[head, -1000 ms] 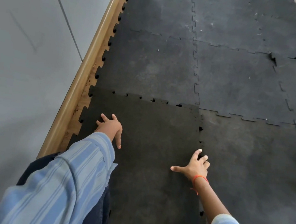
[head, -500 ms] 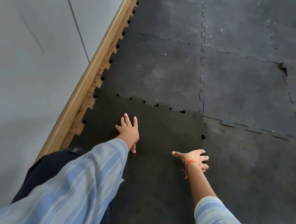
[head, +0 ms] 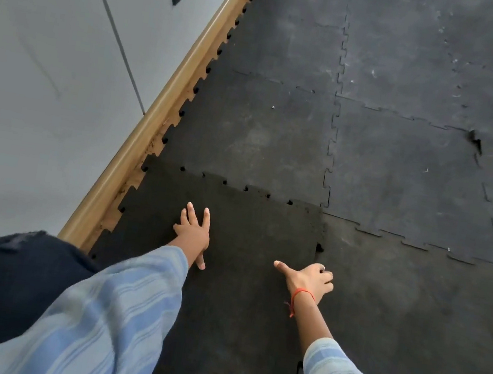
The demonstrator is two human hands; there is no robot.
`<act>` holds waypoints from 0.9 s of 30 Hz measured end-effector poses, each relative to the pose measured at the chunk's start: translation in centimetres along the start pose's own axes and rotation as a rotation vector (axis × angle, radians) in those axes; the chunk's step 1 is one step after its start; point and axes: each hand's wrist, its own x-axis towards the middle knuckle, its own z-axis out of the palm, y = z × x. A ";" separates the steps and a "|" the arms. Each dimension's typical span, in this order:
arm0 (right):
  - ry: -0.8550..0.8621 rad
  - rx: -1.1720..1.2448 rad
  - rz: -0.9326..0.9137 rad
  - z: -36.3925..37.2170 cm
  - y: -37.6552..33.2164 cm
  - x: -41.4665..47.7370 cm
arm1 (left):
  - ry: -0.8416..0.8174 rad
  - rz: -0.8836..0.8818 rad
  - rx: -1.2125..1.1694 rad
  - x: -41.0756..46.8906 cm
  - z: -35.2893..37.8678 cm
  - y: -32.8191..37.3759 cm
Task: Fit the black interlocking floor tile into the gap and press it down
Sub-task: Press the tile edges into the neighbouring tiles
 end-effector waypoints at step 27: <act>-0.264 -0.707 -0.771 3.2 -11.8 5.8 | 0.382 0.118 -0.180 9.5 -5.3 -9.2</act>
